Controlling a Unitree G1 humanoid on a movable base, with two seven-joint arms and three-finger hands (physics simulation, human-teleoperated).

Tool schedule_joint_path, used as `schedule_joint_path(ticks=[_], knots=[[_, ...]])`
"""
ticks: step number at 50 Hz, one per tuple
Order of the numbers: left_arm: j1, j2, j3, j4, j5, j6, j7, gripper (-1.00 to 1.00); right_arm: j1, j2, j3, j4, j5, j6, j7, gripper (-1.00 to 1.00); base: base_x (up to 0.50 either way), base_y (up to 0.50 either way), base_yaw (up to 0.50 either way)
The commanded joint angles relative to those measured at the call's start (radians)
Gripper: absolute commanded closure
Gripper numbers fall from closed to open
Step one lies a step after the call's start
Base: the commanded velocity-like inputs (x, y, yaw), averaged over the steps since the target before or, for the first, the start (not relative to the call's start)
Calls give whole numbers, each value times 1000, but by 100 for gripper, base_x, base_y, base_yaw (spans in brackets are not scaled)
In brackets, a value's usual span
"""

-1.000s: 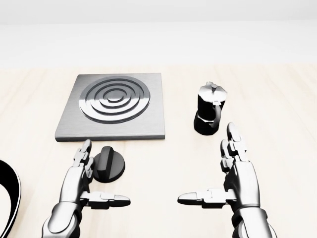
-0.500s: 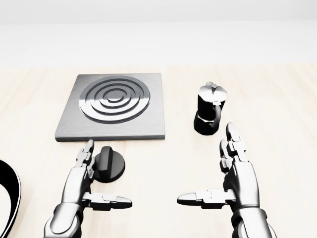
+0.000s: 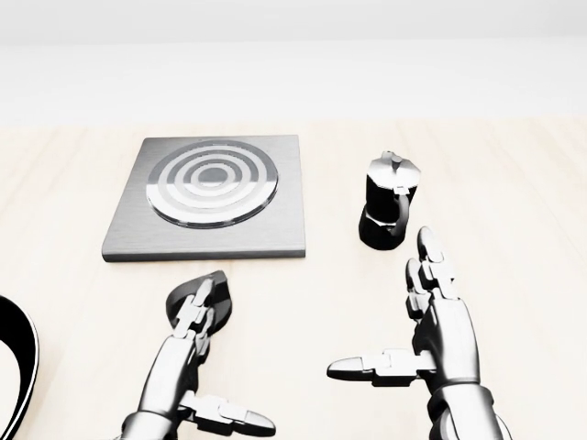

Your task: Turn on the stove.

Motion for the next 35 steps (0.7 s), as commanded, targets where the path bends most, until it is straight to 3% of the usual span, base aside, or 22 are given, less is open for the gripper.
schedule_joint_path(ticks=[1, 2, 12, 20, 29, 35], knots=[[103, -27, -90, -183, -18, -4, -89, -100, -1, 0, 1, 3, -1, -2, 1, -100, 0, 0, 0], [104, -25, -92, -193, -18, -16, -90, -100, 0, 0, 1, 1, 0, -1, 1, -100, 0, 0, 0], [85, -18, -32, -353, -102, -16, -57, -100, 1, 1, 3, -2, 0, 3, 3, -100, 0, 0, 0], [131, 3, 66, -705, -164, -16, 53, -100, 2, 1, 4, 2, -1, 1, 3, -100, 0, 0, 0], [213, 0, 106, -920, -151, -16, 92, -100, 7, 3, 7, -5, -1, 7, 5, -100, 0, 0, 0], [225, -2, 156, -1006, -194, -16, 103, -100, 8, 3, 8, -5, 0, 7, 6, -100, 0, 0, 0]])
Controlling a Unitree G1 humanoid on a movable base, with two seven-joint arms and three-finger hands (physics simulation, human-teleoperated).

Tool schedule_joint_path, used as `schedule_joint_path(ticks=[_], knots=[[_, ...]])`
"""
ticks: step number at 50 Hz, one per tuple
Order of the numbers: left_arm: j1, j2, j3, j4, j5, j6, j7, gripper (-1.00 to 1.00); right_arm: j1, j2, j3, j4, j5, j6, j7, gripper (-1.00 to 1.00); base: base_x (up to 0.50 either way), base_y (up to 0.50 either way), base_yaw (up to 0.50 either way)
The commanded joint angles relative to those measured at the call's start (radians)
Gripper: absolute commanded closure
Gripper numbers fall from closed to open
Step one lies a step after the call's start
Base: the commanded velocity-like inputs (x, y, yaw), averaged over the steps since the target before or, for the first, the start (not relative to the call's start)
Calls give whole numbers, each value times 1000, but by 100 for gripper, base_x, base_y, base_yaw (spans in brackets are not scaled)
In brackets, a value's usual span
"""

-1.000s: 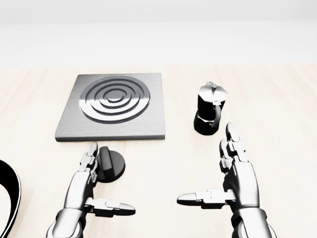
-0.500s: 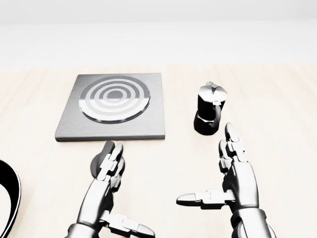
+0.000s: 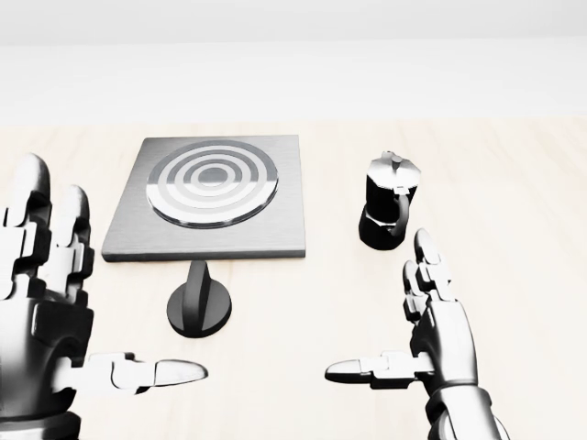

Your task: Turn on the stove.

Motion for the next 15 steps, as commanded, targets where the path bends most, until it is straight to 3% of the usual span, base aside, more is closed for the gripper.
schedule_joint_path(ticks=[1, 15], knots=[[48, 0, 78, -216, -49, 0, 38, -100, 4, 1, 2, -6, 1, 6, 2, -100, 0, 0, 0], [20, 4, 149, -292, -113, 0, 35, -100, 0, 0, 2, 3, -1, -2, 3, -100, 0, 0, 0]])
